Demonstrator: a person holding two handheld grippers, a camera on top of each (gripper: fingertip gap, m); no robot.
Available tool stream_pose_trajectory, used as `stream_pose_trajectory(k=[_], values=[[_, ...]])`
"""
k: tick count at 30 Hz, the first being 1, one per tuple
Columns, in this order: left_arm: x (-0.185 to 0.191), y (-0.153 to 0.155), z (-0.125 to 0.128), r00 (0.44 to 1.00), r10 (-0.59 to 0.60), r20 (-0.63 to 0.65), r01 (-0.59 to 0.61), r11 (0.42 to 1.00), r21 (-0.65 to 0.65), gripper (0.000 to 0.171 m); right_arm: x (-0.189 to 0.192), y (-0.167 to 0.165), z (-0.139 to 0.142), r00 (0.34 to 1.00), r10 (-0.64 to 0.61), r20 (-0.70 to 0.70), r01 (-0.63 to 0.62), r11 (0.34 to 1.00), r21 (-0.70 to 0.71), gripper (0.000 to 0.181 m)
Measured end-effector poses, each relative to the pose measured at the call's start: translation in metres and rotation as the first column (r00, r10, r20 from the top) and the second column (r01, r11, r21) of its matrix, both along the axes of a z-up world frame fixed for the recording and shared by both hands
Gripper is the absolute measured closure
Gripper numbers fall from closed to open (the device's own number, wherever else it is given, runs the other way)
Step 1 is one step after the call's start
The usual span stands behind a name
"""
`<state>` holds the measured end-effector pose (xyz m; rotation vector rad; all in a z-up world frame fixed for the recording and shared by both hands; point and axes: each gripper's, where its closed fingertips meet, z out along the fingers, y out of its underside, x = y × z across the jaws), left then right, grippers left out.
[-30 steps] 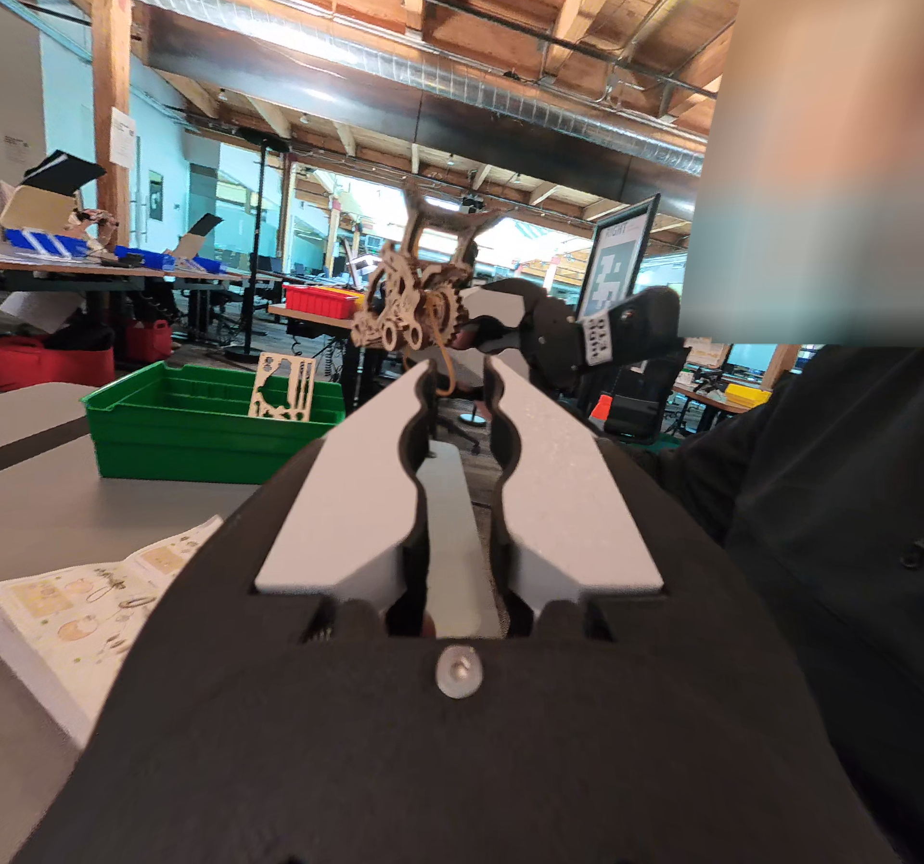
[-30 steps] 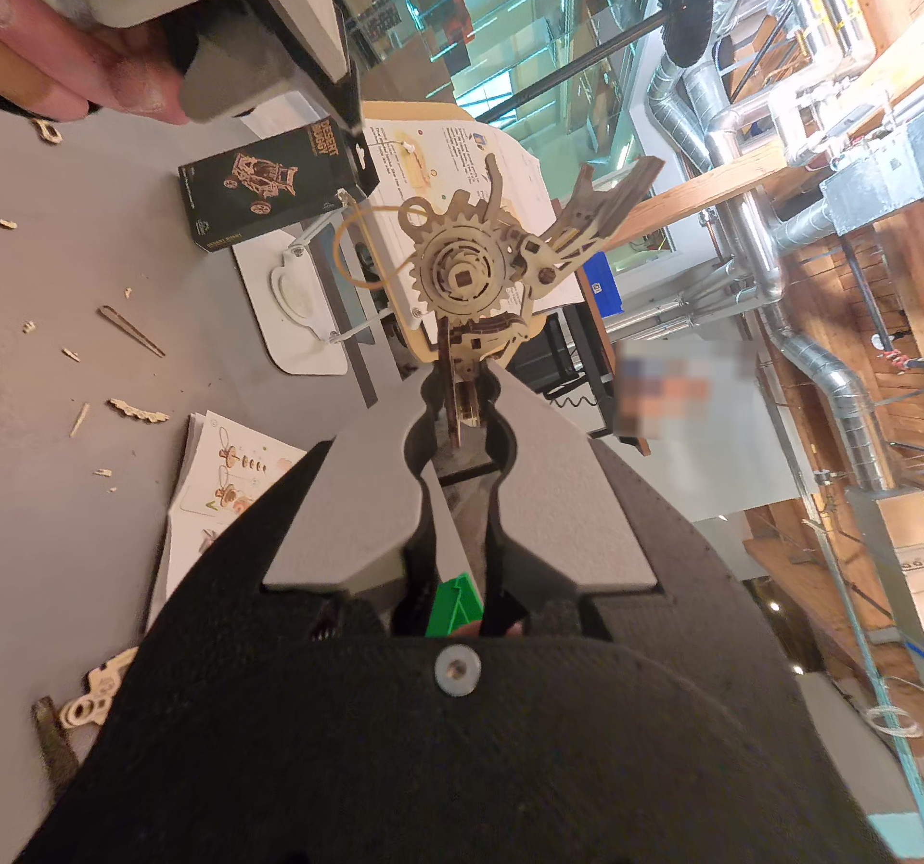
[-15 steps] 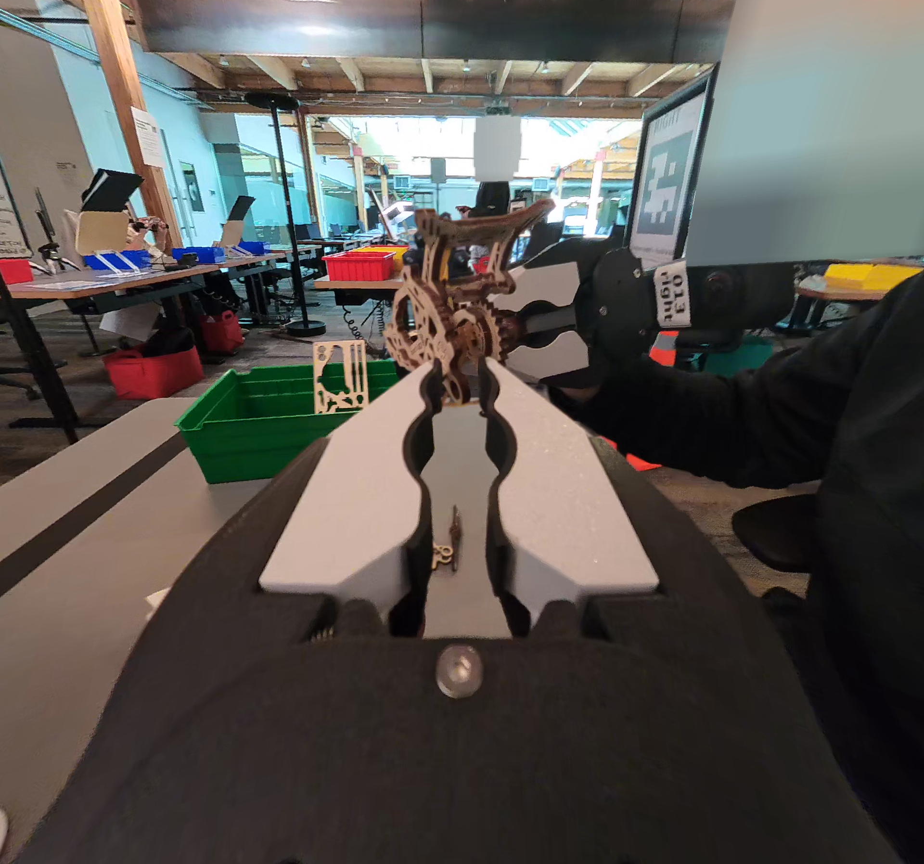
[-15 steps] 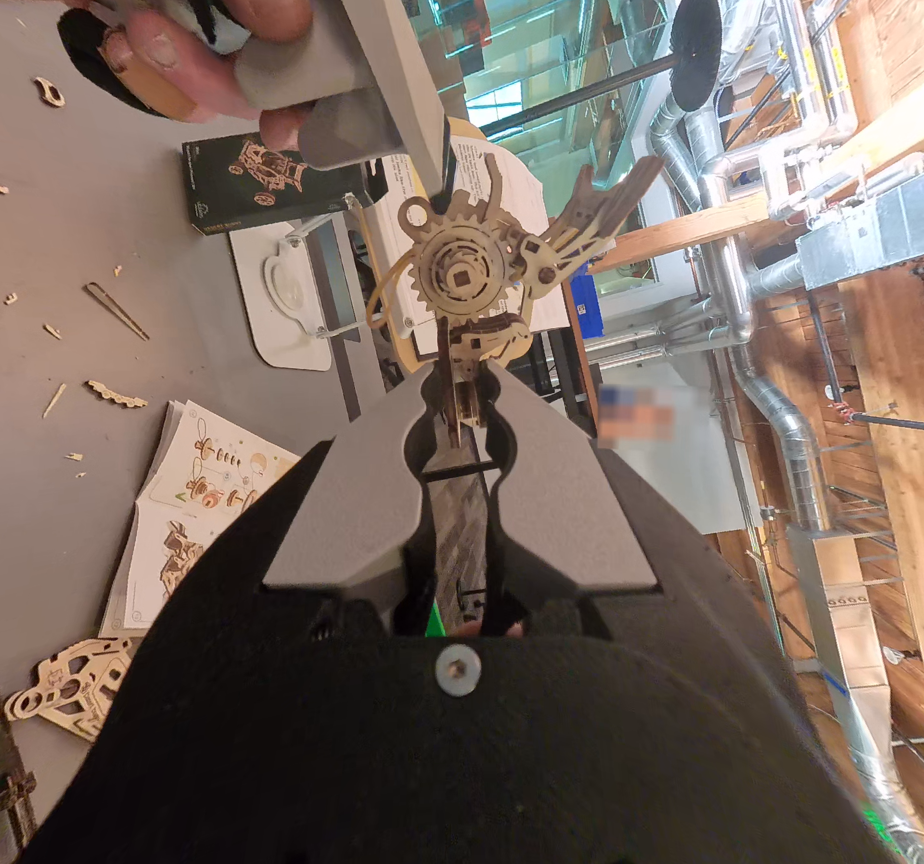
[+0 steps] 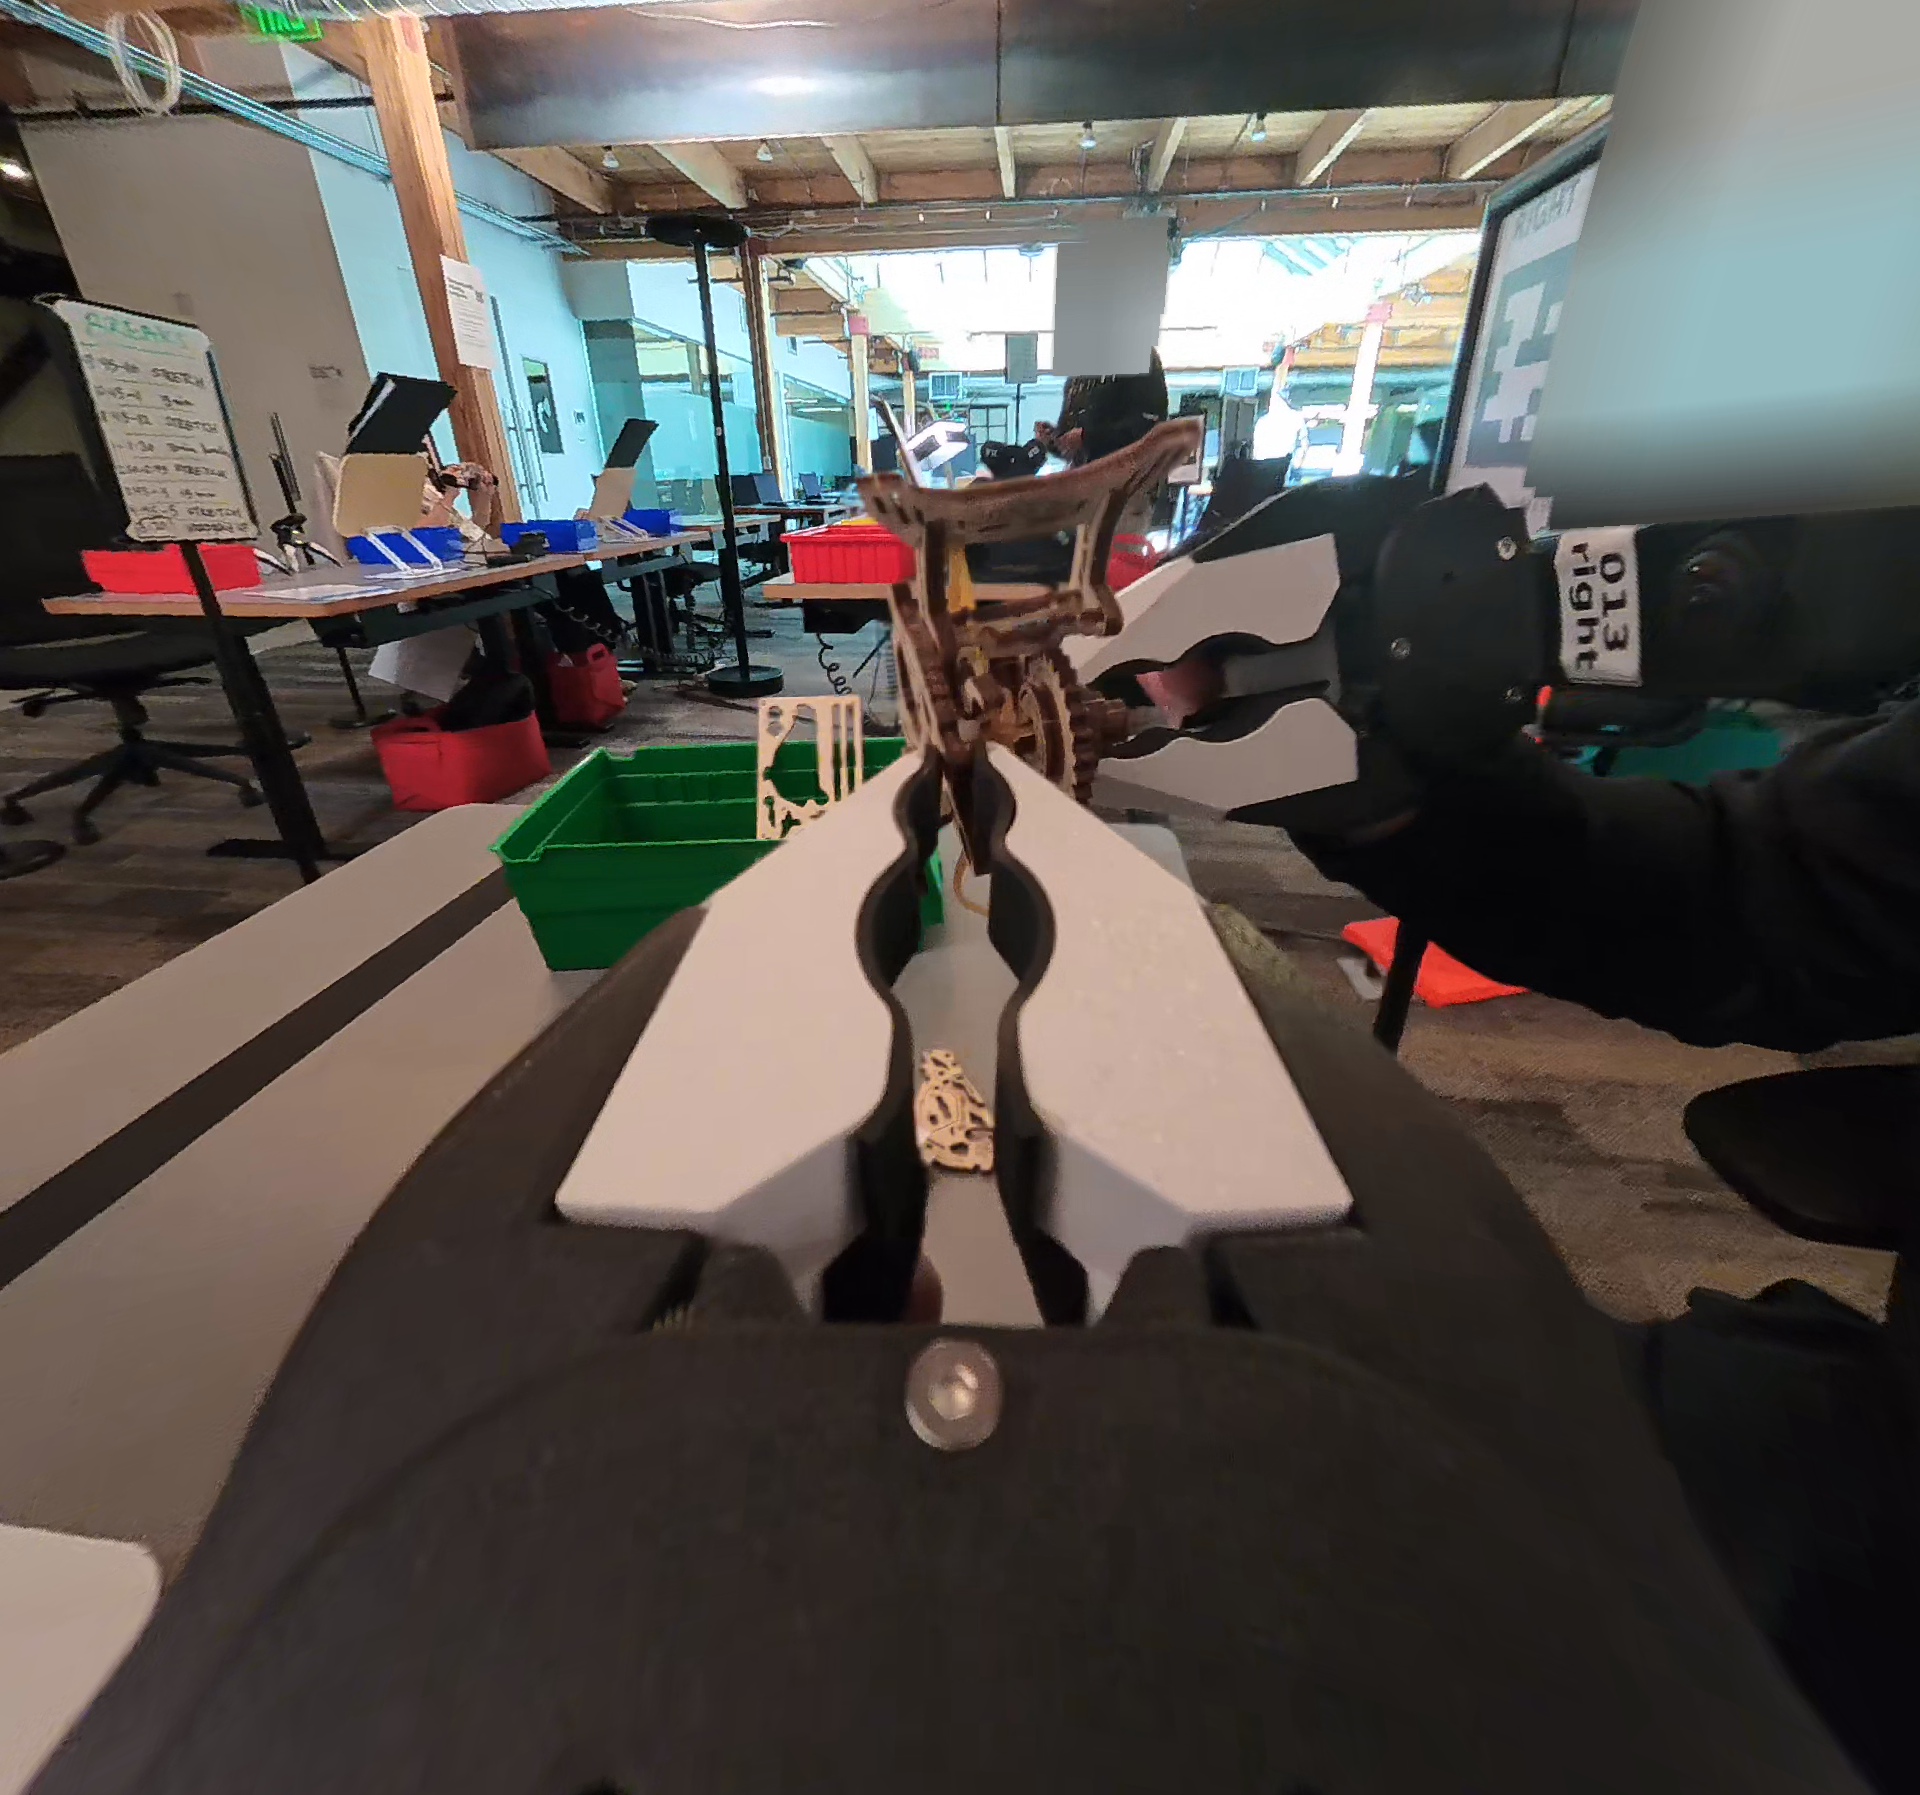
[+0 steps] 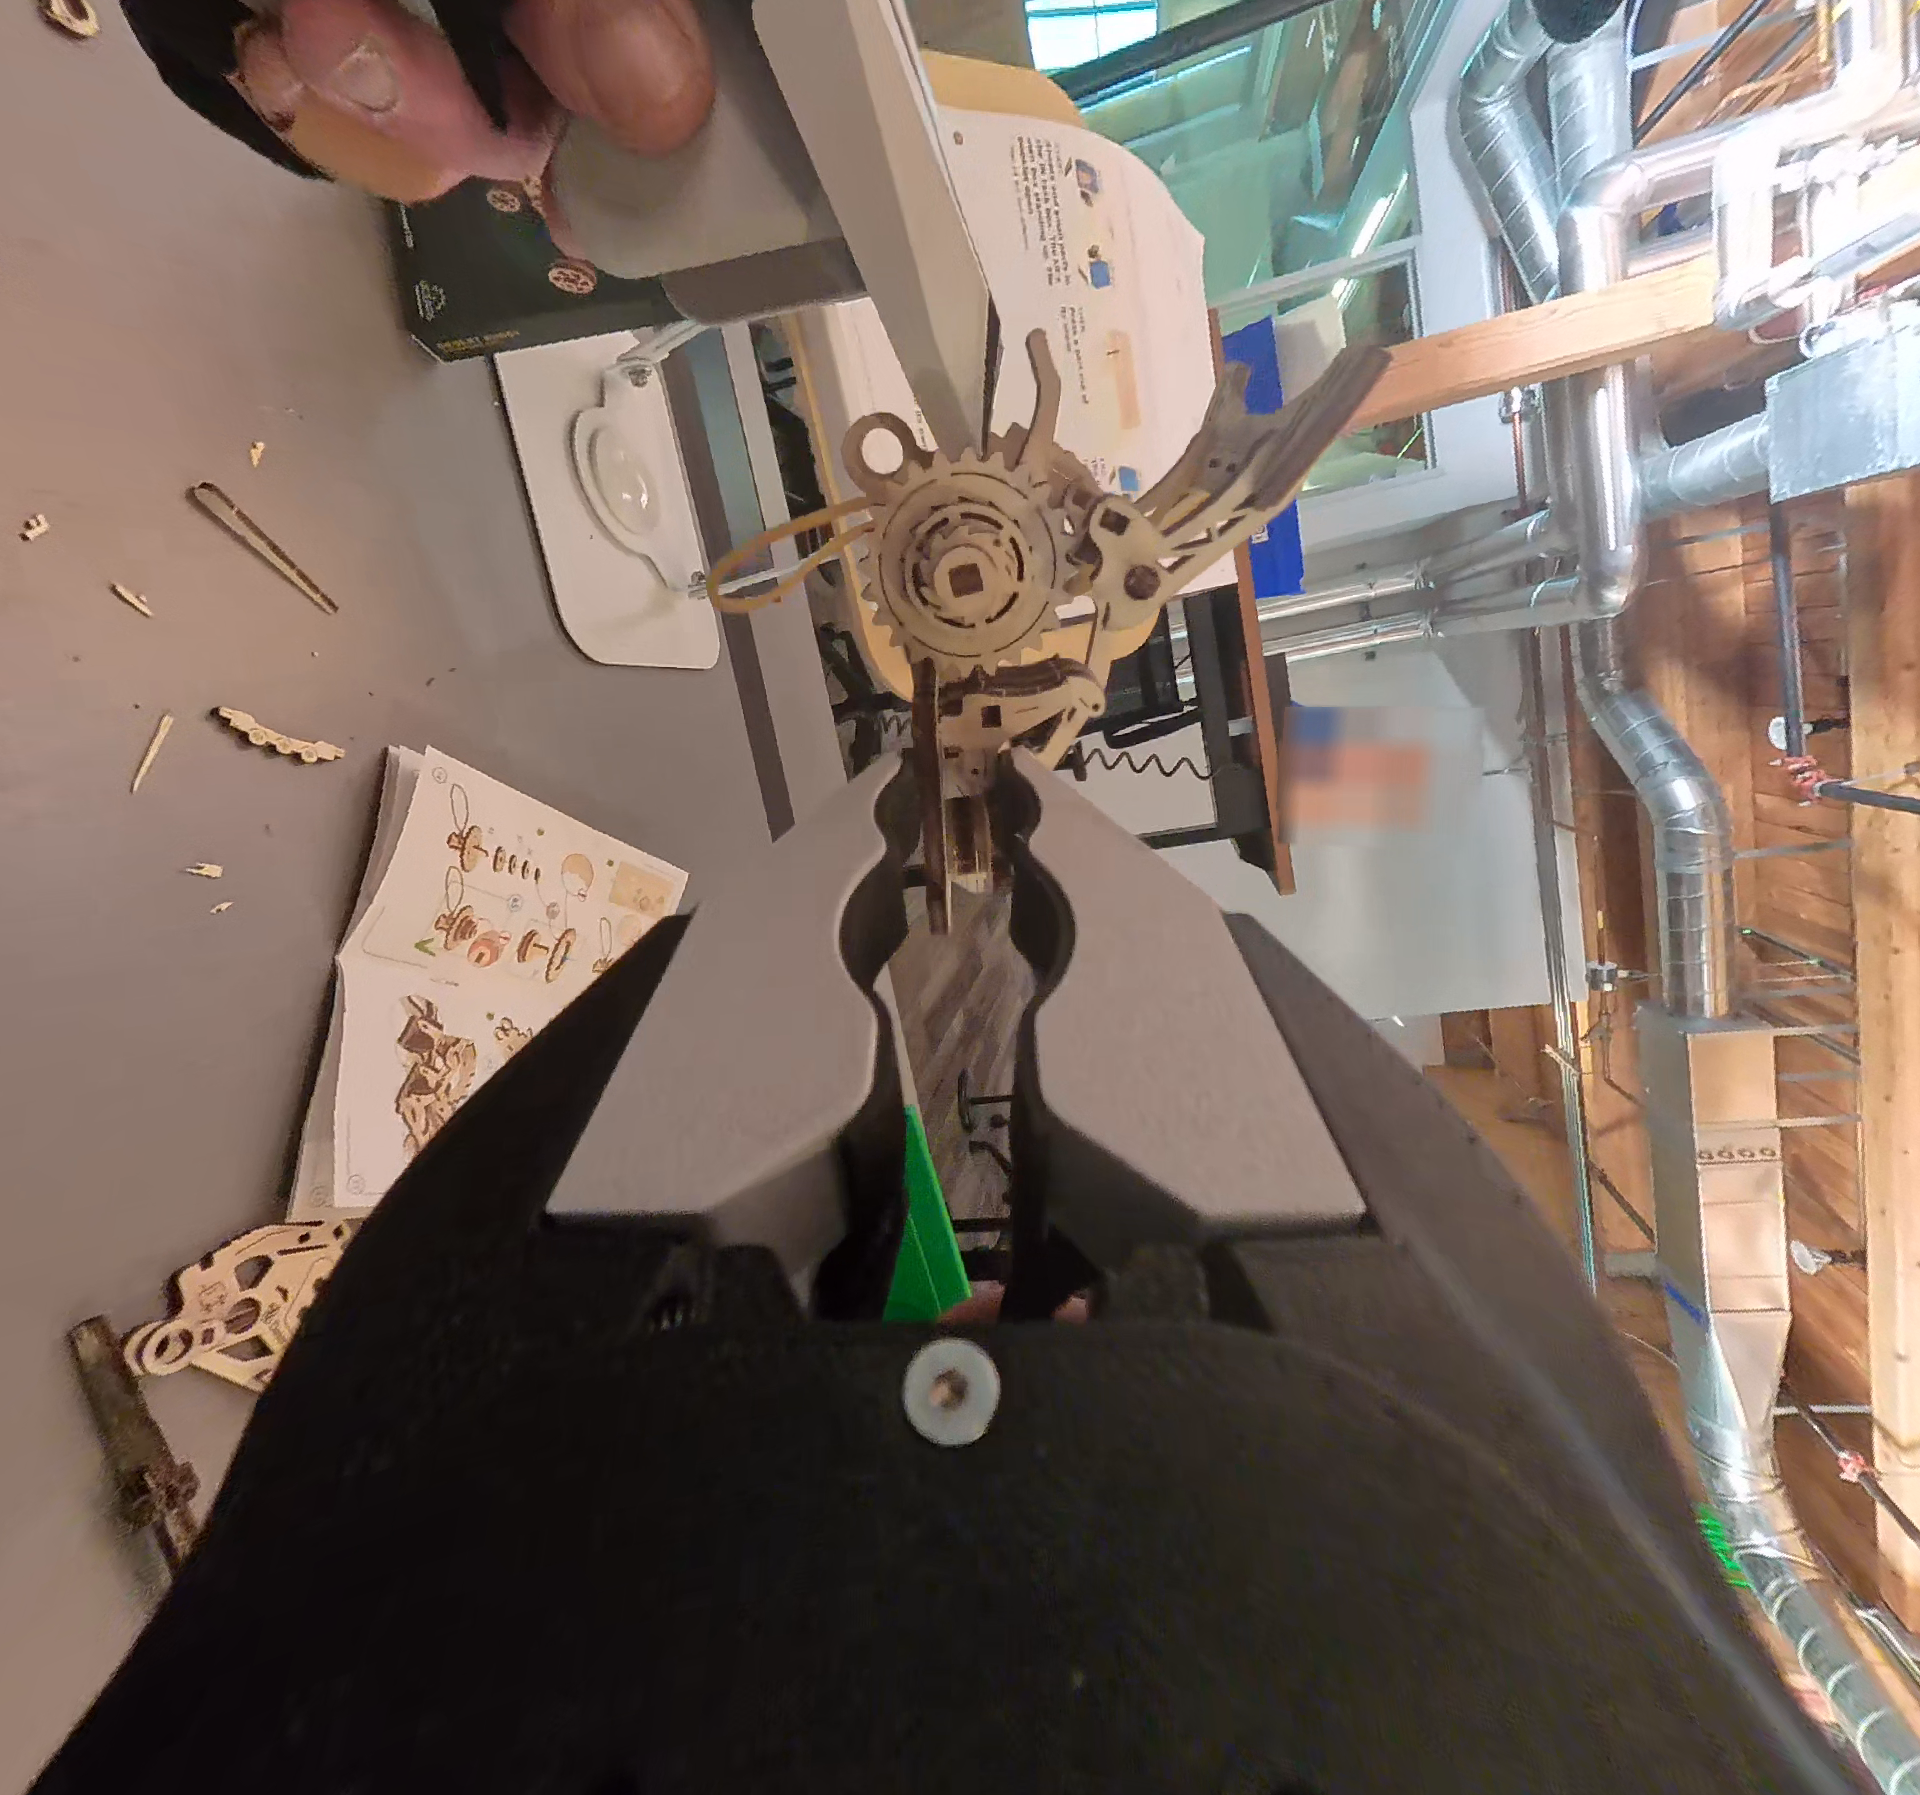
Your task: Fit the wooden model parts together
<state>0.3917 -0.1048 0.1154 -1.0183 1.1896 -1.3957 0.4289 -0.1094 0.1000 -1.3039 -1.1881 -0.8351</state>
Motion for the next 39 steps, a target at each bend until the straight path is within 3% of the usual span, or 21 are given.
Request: stream_pose_trajectory(k=[16,20,23,28,33,36,39], values=[[0.000,0.021,0.002,0.987,-0.076,0.140,0.108,0.964,-0.242,0.171,-0.010,-0.002,0.001,0.999,0.010,-0.032,-0.011,1.000,-0.023,0.165],[0.000,0.025,-0.001,0.984,-0.099,0.151,0.135,0.959,-0.251,0.171,-0.011,-0.008,0.003,0.995,0.038,-0.088,-0.041,0.999,-0.035,0.163],[-0.002,0.026,-0.002,0.979,-0.130,0.156,0.165,0.957,-0.240,0.171,-0.011,-0.016,0.009,0.972,0.089,-0.217,-0.108,0.991,-0.074,0.155],[-0.001,0.022,-0.002,0.968,-0.213,0.131,0.236,0.951,-0.200,0.171,0.002,-0.017,0.019,0.845,0.128,-0.520,-0.255,0.950,-0.180,0.141],[-0.003,0.010,0.005,0.940,-0.310,0.143,0.331,0.931,-0.154,0.171,0.000,-0.012,0.006,0.676,0.124,-0.727,-0.459,0.842,-0.284,0.129],[-0.005,0.007,0.007,0.919,-0.359,0.163,0.383,0.910,-0.157,0.171,-0.008,-0.018,0.007,0.567,0.122,-0.815,-0.577,0.765,-0.287,0.120],[-0.005,0.009,0.007,0.907,-0.380,0.185,0.410,0.896,-0.172,0.171,-0.018,-0.023,0.003,0.541,0.114,-0.833,-0.616,0.729,-0.300,0.117]])
